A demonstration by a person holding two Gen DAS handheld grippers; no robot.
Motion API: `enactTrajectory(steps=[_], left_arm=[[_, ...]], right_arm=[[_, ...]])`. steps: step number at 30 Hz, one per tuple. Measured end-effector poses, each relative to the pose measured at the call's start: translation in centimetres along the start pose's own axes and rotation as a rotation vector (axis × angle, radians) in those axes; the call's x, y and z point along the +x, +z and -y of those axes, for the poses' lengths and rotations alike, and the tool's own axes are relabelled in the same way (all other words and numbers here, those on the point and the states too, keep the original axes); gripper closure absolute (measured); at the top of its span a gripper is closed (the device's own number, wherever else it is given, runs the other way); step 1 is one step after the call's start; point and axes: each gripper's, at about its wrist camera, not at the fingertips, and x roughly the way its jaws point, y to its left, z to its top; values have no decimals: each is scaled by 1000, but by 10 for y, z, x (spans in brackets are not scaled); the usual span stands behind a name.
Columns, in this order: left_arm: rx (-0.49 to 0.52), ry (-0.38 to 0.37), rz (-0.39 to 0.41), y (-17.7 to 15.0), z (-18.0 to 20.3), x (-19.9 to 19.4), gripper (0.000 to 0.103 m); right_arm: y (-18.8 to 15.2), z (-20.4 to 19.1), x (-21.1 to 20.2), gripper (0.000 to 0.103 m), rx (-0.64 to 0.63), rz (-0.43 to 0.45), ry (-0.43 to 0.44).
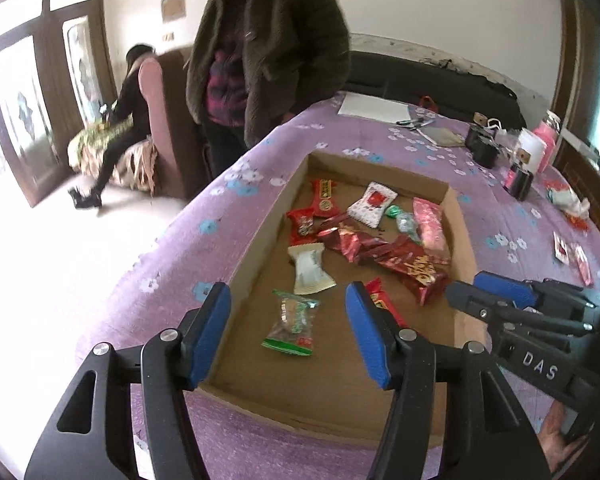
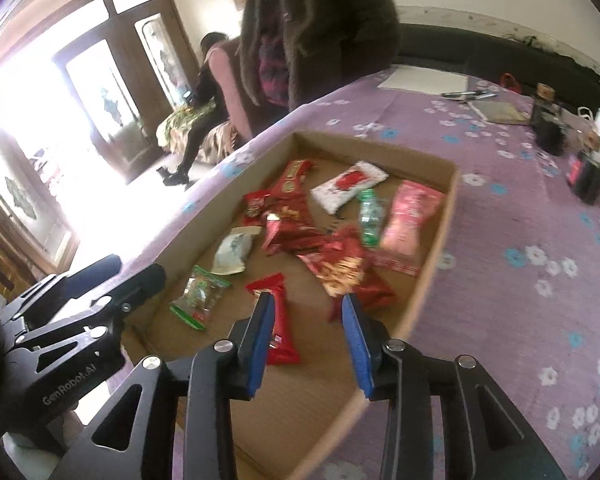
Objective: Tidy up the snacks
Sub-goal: 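Carry both candies to the tray and open both tools to release them, then move both tools back and grasp the pink character candy bar with the right tool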
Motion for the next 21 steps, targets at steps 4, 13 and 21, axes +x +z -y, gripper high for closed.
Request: enactTrajectory(steps=[4,13,21], left_arm=[[59,9,20,1,22,-8,44],[151,18,20,-3,59,-16,44],[212,12,15,-6,85,-19,44]], right_arm=[[-7,20,-11,66,31,11,-20],[-20,54,-34,62,70,40,-61],[-29,88,-45,61,124,49,-92]])
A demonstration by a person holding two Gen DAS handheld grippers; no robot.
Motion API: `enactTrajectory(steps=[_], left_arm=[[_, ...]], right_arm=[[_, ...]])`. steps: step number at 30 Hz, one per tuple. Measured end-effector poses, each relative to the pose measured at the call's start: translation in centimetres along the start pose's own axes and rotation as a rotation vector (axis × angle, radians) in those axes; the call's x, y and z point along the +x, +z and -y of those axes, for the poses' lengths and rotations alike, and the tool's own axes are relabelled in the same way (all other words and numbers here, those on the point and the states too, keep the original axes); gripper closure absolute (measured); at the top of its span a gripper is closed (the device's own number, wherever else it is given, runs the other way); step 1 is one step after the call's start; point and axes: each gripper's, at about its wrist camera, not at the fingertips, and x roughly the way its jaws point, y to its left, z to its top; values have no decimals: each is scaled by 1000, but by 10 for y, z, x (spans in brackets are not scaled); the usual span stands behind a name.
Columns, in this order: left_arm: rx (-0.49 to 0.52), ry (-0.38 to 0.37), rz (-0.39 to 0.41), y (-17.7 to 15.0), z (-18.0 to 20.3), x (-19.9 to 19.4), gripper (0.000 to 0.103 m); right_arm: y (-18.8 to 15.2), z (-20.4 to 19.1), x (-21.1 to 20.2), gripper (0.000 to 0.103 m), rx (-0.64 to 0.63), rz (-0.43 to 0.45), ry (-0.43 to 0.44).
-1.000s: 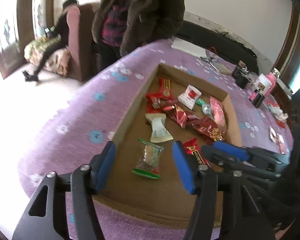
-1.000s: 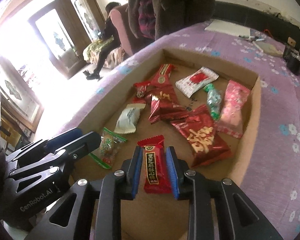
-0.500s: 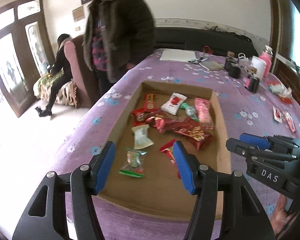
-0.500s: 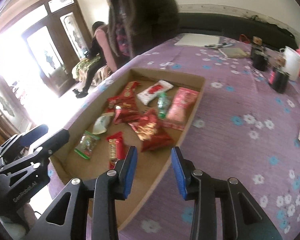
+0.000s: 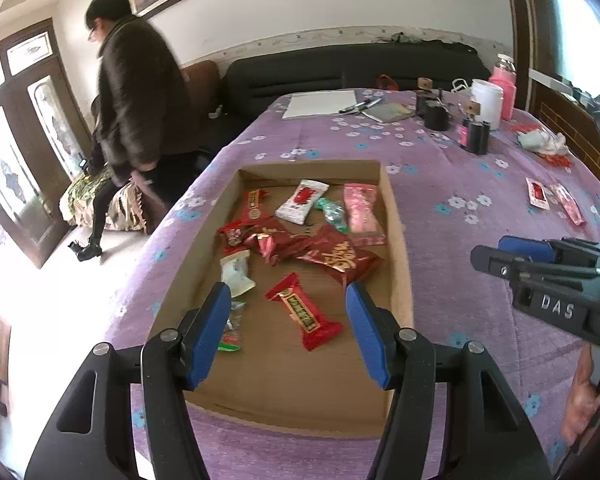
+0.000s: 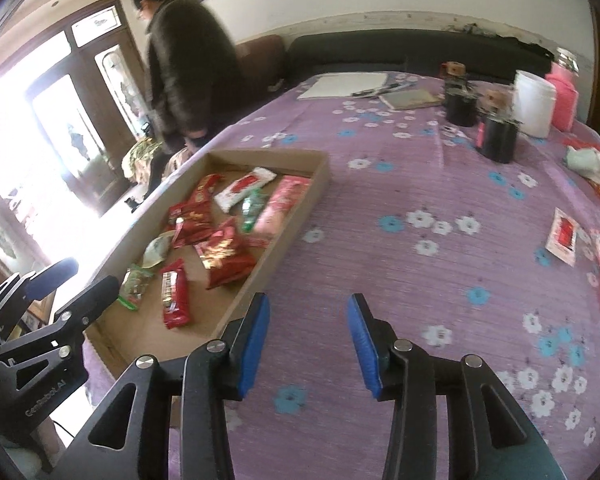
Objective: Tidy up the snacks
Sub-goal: 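Move both tools back and grasp the pink character candy bar with the right tool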
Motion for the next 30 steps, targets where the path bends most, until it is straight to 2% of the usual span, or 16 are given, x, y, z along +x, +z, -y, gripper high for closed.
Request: enactTrajectory(steps=[5,9,12,15,18,23,27,30], left_arm=[[26,-35,-1,3,16,-3,44],[27,-169,-9,6,31,-9,44],[35,-263,-5,6,47,-15,44],[58,-323,-12,6,63,-14,44],[79,-361,-30,4,76,-11,44],[85,-397,-60,1,85,-7,44],[81,-407,-77,2,86,-4,44],[75,-419,-98,7,89,1,44]], right_arm=[[-3,33,-6,60,51,6,-34],[-1,71,-17,60,114,27,-81],[3,123,-37,60,216,80,-162],[6,175,-54,60,311,121,-263],[6,216,-61,59,389,128,-323],[8,261,-41,56,464,84,-378],[11,277,-16,56,458,45,-419],[13,279,-9,56,423,53,-450]])
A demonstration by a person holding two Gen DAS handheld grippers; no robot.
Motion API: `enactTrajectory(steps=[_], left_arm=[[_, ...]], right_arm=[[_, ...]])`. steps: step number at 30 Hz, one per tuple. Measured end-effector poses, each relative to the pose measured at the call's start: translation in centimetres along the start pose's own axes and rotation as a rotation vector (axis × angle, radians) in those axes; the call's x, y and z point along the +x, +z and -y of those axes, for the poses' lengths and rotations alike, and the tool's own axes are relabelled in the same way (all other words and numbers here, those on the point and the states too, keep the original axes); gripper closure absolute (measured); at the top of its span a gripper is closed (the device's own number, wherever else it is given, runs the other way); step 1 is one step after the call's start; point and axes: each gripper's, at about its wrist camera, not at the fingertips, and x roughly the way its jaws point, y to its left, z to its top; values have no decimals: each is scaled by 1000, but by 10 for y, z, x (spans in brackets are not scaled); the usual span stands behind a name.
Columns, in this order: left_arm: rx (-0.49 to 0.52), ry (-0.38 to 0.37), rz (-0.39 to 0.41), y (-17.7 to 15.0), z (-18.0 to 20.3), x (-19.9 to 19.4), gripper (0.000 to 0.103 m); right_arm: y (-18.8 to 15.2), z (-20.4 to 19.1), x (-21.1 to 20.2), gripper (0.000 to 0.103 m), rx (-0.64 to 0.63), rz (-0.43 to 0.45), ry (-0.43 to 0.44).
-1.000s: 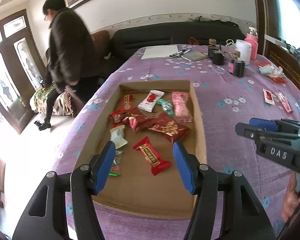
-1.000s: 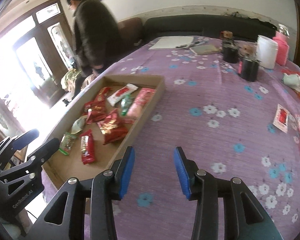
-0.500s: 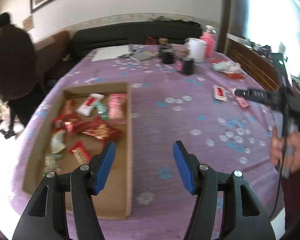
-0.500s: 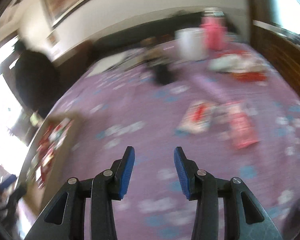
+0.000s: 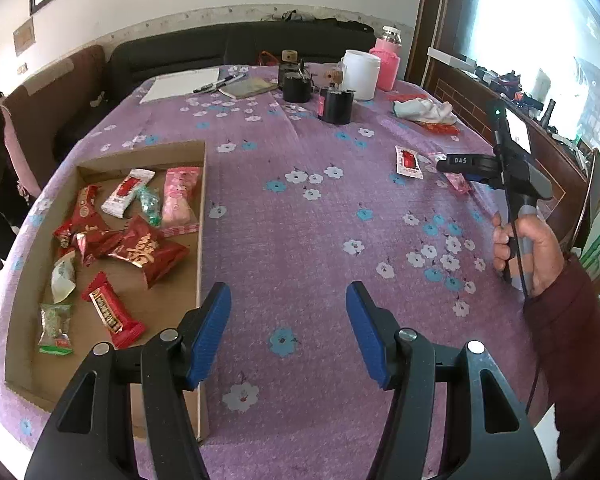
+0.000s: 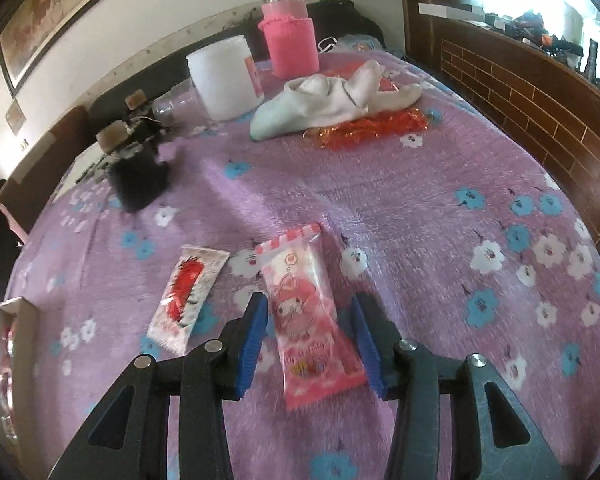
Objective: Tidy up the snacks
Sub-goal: 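Move both tools back and grasp the pink character candy bar with the right tool, then grasp the white-red packet with the left tool while the right tool holds the pink bar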
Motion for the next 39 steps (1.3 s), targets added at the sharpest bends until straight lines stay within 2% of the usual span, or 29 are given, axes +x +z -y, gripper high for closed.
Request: enactTrajectory(steps=[3,4,5,11,16,21,24,29,32,33,39], left_arm=[[-11,-35,-26,13,7,9,44],[-11,-57,-33,20,12,13,44],[-10,-68,-35,24,16,16,44],[47,-124,-25,73,69,55,44],[62,-176,-58,107,110,111,45],[142,-105,-69,131,147,164,45],[196,-52,-70,139,159,183,45],[242,-14,-114,139,169,207,45],[211,-64,-111,137,165,206,72],[209,-52,-116,137,164,204,72],[161,-94,-96,130,152,182,73]], right_arm=[[-3,-4,0,61,-29,9,-20],[-4,-4,-1,71,-29,10,-24],[-5,-4,-3,73,-28,8,-23],[-13,7,-13,75,17,-17,13],[-18,18,-19,75,55,-33,71],[-15,20,-16,75,61,-42,94],[-14,21,-16,75,62,-45,99],[-12,28,-15,76,97,-55,125],[-12,27,-15,76,103,-55,124],[-12,27,-15,76,102,-54,122],[-13,25,-16,76,90,-42,106]])
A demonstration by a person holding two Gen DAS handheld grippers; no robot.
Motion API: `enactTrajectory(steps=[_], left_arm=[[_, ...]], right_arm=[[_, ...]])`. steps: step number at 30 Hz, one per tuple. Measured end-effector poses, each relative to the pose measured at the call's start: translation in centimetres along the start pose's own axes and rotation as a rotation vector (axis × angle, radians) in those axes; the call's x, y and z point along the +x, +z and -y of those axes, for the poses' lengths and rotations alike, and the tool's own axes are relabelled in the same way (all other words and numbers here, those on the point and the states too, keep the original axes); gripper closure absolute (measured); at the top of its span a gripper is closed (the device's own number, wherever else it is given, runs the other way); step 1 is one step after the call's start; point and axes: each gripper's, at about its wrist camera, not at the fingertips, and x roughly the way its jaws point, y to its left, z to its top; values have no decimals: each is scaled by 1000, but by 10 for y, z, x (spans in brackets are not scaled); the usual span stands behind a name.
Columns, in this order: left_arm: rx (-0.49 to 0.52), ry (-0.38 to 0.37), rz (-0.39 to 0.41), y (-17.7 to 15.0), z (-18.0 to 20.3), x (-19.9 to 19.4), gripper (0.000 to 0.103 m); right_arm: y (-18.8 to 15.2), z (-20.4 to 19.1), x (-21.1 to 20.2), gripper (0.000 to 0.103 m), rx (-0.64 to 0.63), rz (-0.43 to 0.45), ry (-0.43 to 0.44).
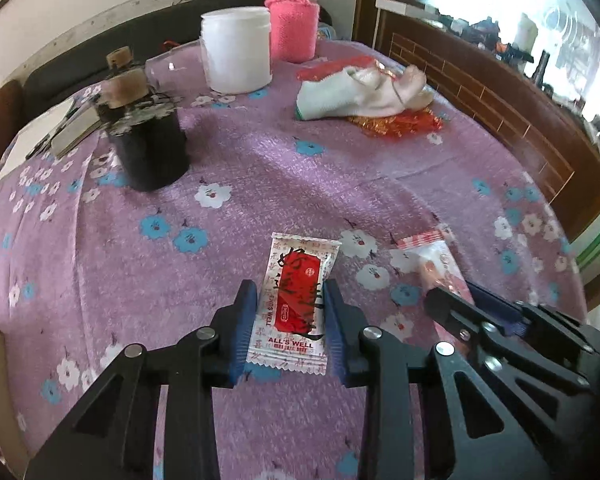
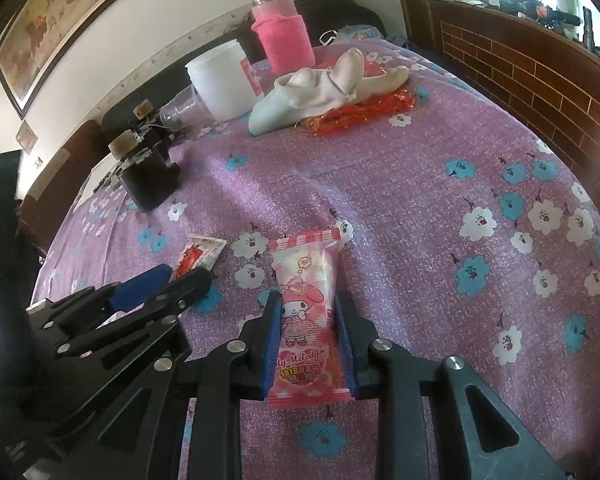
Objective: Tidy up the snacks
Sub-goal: 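Grasp the white-red packet with the left tool while the right tool holds the pink bar, then carry both snacks to the tray and open both tools to release them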
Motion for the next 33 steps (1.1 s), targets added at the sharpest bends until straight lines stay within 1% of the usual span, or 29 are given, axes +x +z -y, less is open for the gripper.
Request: enactTrajectory(steps=[4,8,16,19,22,25,29,31,33], left_arm=[[-41,-19,12,-8,-10,-19,73],[-75,-34,18,-23,-21,-44,73],[-151,-81,42,-68,-54,-95,73],[-188,-93,69,-87,-71,-118,73],[-228,-71,107,-105,-93,-142,72],[-291,-32,150,-127,-123,-168,72],[-369,6,190,-153,-157,-190,72],[-395,47,209,-166,-172,-198,72],[-421,107,221,-179,-187,-205,72]], right_arm=[[-1,-1,-1,76,0,4,1],[-1,-1,-3,76,1,10,9],[-8,-15,-6,76,-47,41,9],[-11,-20,-6,76,-71,48,4],[-13,-25,-4,76,-88,51,-1],[-14,-28,-2,76,-103,52,-7],[-17,-34,-1,76,-133,59,-27],[-18,-36,-1,76,-147,68,-39],[-18,-38,-2,76,-157,77,-53]])
